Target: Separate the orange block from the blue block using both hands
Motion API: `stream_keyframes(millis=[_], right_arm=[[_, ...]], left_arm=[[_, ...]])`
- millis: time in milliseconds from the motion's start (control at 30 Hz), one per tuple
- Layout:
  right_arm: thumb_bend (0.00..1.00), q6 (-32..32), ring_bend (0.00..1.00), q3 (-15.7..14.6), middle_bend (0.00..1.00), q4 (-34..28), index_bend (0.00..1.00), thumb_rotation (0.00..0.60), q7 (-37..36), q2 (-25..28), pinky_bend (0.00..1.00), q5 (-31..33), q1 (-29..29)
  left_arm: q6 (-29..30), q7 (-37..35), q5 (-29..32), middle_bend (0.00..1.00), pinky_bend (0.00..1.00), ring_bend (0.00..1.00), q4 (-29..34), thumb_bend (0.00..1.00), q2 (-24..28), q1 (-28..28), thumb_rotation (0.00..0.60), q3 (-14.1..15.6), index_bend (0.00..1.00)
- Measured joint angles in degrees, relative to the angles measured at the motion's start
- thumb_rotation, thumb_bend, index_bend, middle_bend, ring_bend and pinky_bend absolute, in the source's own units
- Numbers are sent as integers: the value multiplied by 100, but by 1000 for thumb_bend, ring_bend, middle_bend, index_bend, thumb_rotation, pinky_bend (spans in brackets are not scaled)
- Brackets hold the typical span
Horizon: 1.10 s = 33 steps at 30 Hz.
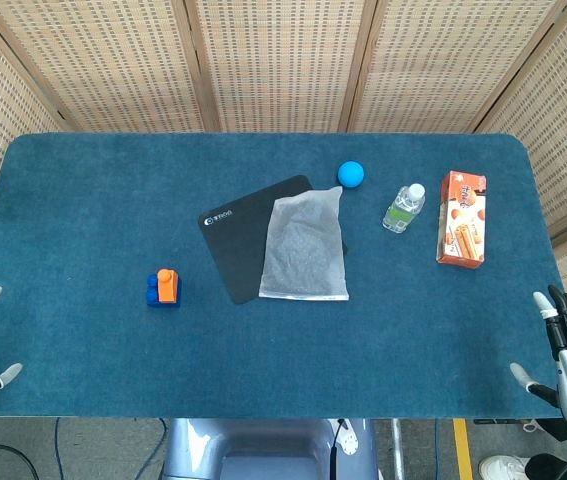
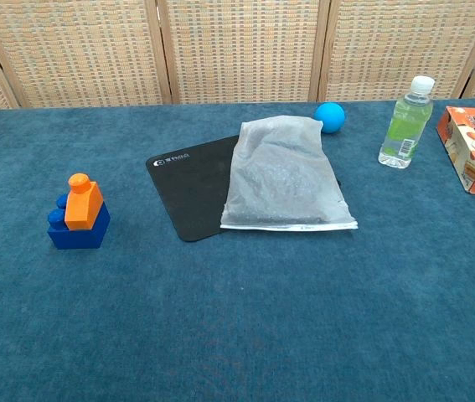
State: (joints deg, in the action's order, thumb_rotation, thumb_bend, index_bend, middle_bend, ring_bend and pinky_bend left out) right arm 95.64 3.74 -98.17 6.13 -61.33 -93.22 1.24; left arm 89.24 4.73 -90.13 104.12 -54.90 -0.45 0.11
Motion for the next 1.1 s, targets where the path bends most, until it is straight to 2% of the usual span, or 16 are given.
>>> stream_keyframes(millis=[200,400,600,767,933,1100], right_arm=[[0,-82,0,-14,0,2,0,600,16,-8,0,14,-22],[0,-112,0,0,0,-11,0,600,-16,4,0,47,-41],[0,-158,0,25,0,-24,0,600,-38,18,0,108,-63],[0,-230,0,53,0,-27,0,600,-62,22,0,219,-86],[0,-271,0,75,0,-15,0,600,-127,31,0,324,-89],[0,-351,0,84,0,22,0,600,-142,19,0,421,-102]], left_arm=[[-132,25,26,0,0,0,-3,104,-7,-51,600,9,0],[-650,-16,177,0,0,0,-37,109,-46,-349,600,-72,0],[-1768,-47,487,0,0,0,-10,113,-73,-1081,600,-304,0],[-2766,107,899,0,0,0,-88,113,-322,-1975,600,-668,0],[-3617,352,1298,0,0,0,-578,119,-874,-2734,600,-922,0],[-4304,417,1748,55,0,0,-1173,132,-1368,-3211,600,-987,7]])
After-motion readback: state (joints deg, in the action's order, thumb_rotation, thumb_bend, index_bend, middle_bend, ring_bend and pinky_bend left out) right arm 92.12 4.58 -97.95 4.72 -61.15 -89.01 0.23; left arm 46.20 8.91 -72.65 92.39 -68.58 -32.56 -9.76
